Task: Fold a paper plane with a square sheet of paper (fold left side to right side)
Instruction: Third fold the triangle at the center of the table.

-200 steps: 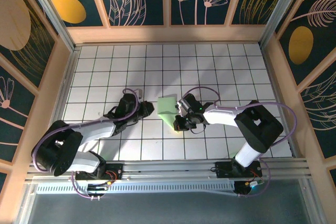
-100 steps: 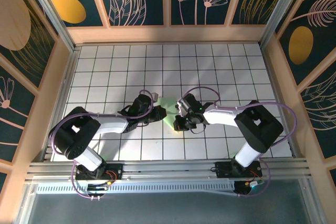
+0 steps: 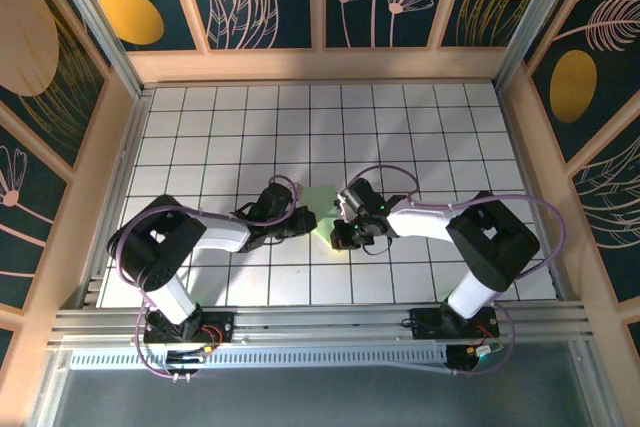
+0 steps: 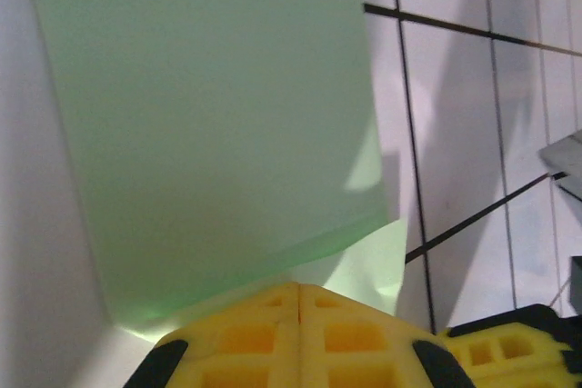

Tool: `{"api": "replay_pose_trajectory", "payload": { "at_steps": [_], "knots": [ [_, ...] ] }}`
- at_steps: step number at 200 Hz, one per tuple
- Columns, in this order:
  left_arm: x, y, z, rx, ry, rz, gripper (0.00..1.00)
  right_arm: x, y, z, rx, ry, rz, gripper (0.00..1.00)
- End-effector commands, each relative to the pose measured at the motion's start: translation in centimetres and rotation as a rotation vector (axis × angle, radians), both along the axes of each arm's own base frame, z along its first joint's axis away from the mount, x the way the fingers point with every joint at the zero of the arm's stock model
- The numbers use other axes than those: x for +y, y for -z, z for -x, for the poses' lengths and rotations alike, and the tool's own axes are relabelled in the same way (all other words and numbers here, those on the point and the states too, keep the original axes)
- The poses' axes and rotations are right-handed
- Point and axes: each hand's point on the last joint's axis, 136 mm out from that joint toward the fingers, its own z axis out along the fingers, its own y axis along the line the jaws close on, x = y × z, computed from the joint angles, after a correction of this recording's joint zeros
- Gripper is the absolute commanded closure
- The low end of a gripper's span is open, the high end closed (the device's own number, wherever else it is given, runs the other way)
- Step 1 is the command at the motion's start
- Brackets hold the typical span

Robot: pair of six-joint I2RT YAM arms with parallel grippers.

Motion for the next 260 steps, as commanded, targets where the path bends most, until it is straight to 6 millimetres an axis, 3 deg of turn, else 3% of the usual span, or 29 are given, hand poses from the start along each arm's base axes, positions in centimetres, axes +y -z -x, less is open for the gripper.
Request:
{"api": "replay_pose_trajectory", "payload": {
  "at_steps": [1,32,83,108,173,260],
  "knots": [
    [0.6,1.1,0.2,0.016,-0.011,-0.045,1.00,-3.9,3.4,1.4,0.041,0.028,0.205,1.00],
    [1.2,2.6,0.5,0.051,-0.025,-0.084,1.00,-2.1,1.7,0.8,0.034,0.024,0.127,1.00],
    [1.6,3.0,0.5,0.065,-0.037,-0.118,1.00,0.7,-3.8,-1.1,-0.051,0.022,-0.015,1.00],
    [1.6,2.9,0.5,0.065,-0.037,-0.116,1.00,1.9,-5.3,-1.4,-0.068,0.019,-0.086,1.00],
    [1.6,2.9,0.7,0.069,-0.034,-0.112,1.00,4.4,-3.3,-0.9,-0.026,0.018,-0.131,1.00],
    [1.5,2.9,0.7,0.071,-0.033,-0.108,1.00,4.3,-1.3,-1.5,-0.024,0.054,-0.099,1.00]
  ]
}}
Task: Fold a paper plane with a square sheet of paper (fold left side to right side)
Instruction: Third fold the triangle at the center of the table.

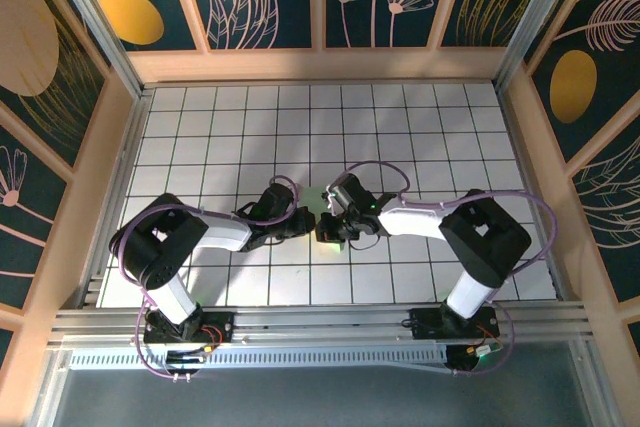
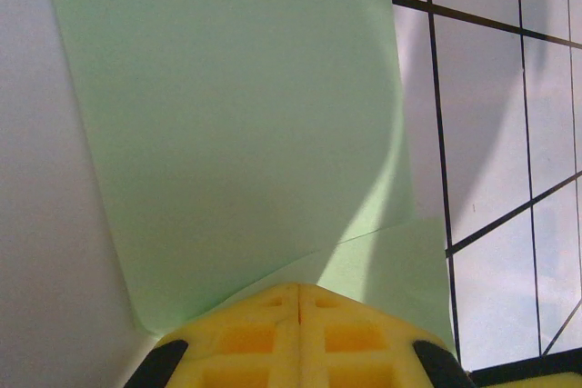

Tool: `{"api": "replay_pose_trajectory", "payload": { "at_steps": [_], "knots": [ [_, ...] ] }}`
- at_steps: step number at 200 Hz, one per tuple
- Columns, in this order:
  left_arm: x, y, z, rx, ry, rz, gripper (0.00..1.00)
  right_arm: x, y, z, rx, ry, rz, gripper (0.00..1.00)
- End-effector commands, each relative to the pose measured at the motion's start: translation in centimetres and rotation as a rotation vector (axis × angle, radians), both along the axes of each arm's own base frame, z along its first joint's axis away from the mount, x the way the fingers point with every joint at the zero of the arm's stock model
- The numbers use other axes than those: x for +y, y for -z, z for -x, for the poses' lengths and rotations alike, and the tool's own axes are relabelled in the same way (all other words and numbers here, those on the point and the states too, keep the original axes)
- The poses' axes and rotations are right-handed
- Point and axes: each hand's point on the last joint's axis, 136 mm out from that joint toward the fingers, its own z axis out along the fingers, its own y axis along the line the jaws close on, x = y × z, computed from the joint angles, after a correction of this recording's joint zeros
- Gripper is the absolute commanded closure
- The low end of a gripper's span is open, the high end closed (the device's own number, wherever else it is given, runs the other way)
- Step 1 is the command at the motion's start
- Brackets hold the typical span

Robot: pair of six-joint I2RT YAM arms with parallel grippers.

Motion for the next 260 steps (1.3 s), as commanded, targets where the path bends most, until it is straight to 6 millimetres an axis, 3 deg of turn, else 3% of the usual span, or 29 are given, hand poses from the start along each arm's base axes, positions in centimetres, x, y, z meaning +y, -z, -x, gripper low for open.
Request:
{"api": "replay_pose_trajectory", "payload": {
  "at_steps": [1,109,260],
  "knots": [
    [1.3,2.4,0.8,0.060,-0.022,-0.085,1.00,-0.1,0.8,-0.4,-0.004,0.023,0.019,1.00],
    [2.0,2.8,1.0,0.053,-0.018,-0.125,1.00,-2.0,3.0,-0.2,0.017,0.058,0.128,1.00],
    [2.4,2.9,0.5,0.037,-0.022,-0.167,1.00,-6.9,3.7,3.4,0.098,0.096,0.199,1.00]
  ]
}}
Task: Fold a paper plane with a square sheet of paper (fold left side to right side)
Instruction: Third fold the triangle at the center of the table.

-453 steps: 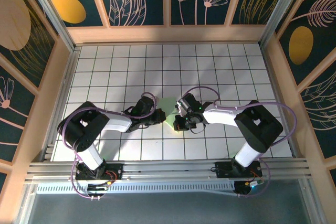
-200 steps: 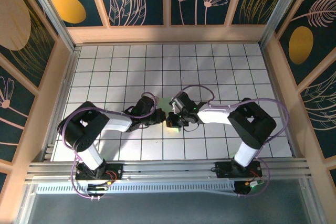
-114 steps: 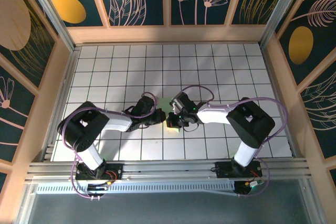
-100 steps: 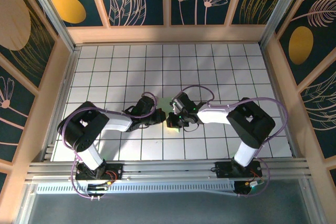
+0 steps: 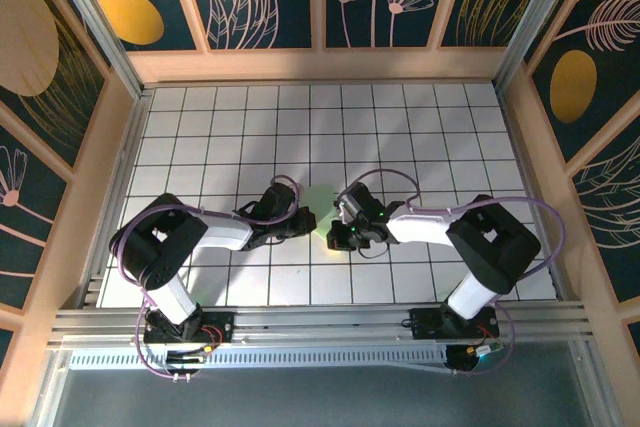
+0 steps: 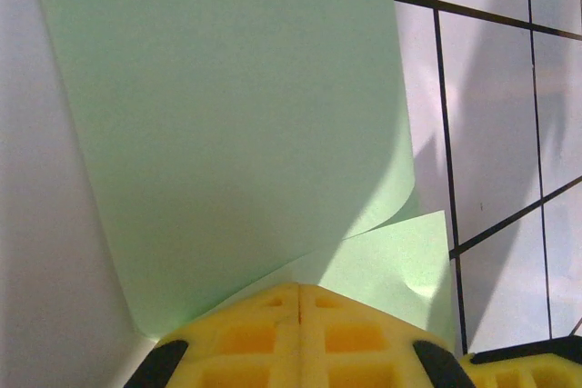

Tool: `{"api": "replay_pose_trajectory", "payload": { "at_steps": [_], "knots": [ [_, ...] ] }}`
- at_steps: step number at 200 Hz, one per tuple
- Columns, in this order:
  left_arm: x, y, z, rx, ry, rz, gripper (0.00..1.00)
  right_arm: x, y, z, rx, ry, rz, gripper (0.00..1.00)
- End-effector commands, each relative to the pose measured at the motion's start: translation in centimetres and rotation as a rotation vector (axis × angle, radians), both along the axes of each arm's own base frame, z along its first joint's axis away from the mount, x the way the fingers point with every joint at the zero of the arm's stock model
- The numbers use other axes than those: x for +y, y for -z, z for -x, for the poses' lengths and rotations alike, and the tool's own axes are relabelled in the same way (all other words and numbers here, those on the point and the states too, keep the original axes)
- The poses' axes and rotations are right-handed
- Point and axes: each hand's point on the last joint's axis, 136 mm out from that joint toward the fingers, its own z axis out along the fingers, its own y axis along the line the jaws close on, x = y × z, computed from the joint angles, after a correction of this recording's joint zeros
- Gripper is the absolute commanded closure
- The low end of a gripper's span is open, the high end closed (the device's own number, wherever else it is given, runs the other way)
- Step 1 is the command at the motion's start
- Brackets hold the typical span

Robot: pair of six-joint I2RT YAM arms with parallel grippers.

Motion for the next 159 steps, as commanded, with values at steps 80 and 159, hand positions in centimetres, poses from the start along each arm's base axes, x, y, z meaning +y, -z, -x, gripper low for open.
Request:
{"api": "replay_pose_trajectory", "payload": {
  "at_steps": [80,159],
  "knots": [
    [2.0,2.2,0.3,0.034,-0.026,-0.126,1.00,-5.6,1.6,2.6,0.081,0.048,0.136,1.00],
    [-1.8,-4.4,-2.4,-0.055,-0.021,0.063,0.85,-5.6,-5.9,-4.0,-0.235,0.028,-0.022,0.80]
  ]
}}
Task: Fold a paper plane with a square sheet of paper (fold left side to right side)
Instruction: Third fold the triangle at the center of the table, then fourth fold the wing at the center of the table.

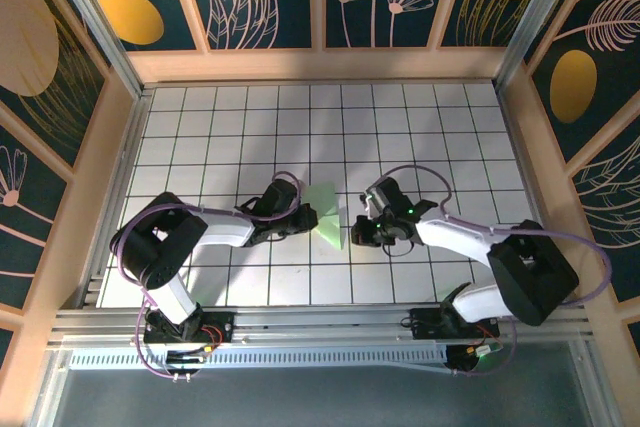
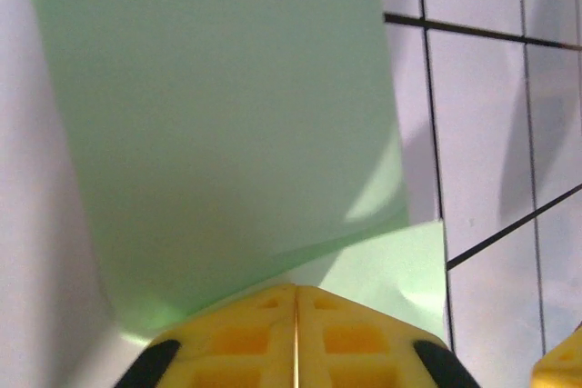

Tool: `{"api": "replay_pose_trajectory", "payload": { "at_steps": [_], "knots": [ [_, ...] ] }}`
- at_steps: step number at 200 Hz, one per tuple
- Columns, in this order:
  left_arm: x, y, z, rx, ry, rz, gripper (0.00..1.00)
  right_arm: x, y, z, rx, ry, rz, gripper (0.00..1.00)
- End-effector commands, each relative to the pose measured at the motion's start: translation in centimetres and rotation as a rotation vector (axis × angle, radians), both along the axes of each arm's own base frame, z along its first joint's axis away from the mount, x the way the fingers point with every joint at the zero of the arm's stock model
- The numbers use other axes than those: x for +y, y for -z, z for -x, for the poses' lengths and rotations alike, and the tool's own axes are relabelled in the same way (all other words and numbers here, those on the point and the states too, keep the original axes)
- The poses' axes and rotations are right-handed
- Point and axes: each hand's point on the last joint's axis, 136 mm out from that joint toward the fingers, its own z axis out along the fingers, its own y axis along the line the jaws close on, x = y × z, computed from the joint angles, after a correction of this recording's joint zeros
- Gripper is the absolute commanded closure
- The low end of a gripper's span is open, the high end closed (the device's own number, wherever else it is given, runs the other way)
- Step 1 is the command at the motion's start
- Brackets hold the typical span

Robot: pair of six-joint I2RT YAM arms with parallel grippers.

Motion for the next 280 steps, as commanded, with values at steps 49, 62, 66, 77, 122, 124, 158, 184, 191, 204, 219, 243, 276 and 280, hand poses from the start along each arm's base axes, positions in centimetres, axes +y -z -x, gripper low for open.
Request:
{"api": "replay_pose_trajectory", "payload": {
  "at_steps": [49,62,66,77,122,124,158,184,191,204,219,243,276,280],
  "knots": [
    [1.4,-6.6,-2.9,-0.102,-0.105,0.083,0.62,2.0,-3.7,-4.3,-0.328,-0.178,-0.112,0.49],
    [2.7,-6.5,-2.9,-0.093,-0.139,0.090,0.60,2.9,-3.5,-4.3,-0.340,-0.219,-0.150,0.44],
    [3.1,-6.5,-2.9,-0.092,-0.147,0.092,0.59,3.2,-3.5,-4.3,-0.341,-0.230,-0.163,0.43],
    [3.9,-6.3,-2.7,-0.085,-0.168,0.099,0.57,3.7,-3.1,-4.4,-0.338,-0.248,-0.179,0.42],
    [5.1,-5.3,-1.5,-0.044,-0.200,0.173,0.47,5.3,-2.0,-5.1,-0.322,-0.279,-0.216,0.51],
    [5.0,-5.3,-1.5,-0.042,-0.198,0.176,0.47,5.3,-2.0,-5.1,-0.321,-0.280,-0.219,0.52],
    [4.8,-5.0,-1.5,-0.019,-0.197,0.242,0.41,5.6,-1.8,-5.1,-0.317,-0.286,-0.232,0.78],
    [4.6,-4.9,-2.1,-0.012,-0.195,0.263,0.37,5.0,-2.1,-5.2,-0.335,-0.272,-0.208,1.00],
    [4.6,-4.9,-2.3,-0.008,-0.196,0.274,0.36,4.8,-2.4,-5.2,-0.348,-0.266,-0.203,1.00],
    [4.5,-4.7,-2.7,0.002,-0.197,0.291,0.35,4.4,-2.7,-5.2,-0.364,-0.253,-0.199,1.00],
    [4.5,-4.5,-3.2,0.010,-0.202,0.307,0.35,4.1,-3.2,-5.2,-0.376,-0.241,-0.210,1.00],
    [4.0,-4.2,-4.0,0.019,-0.190,0.320,0.38,3.9,-3.9,-5.0,-0.394,-0.232,-0.228,1.00],
    [3.0,-4.2,-5.0,0.018,-0.167,0.337,0.44,3.5,-4.3,-4.9,-0.405,-0.219,-0.232,1.00],
    [2.9,-4.1,-5.0,0.020,-0.166,0.337,0.44,3.5,-4.3,-4.9,-0.405,-0.220,-0.233,1.00]
  ]
}}
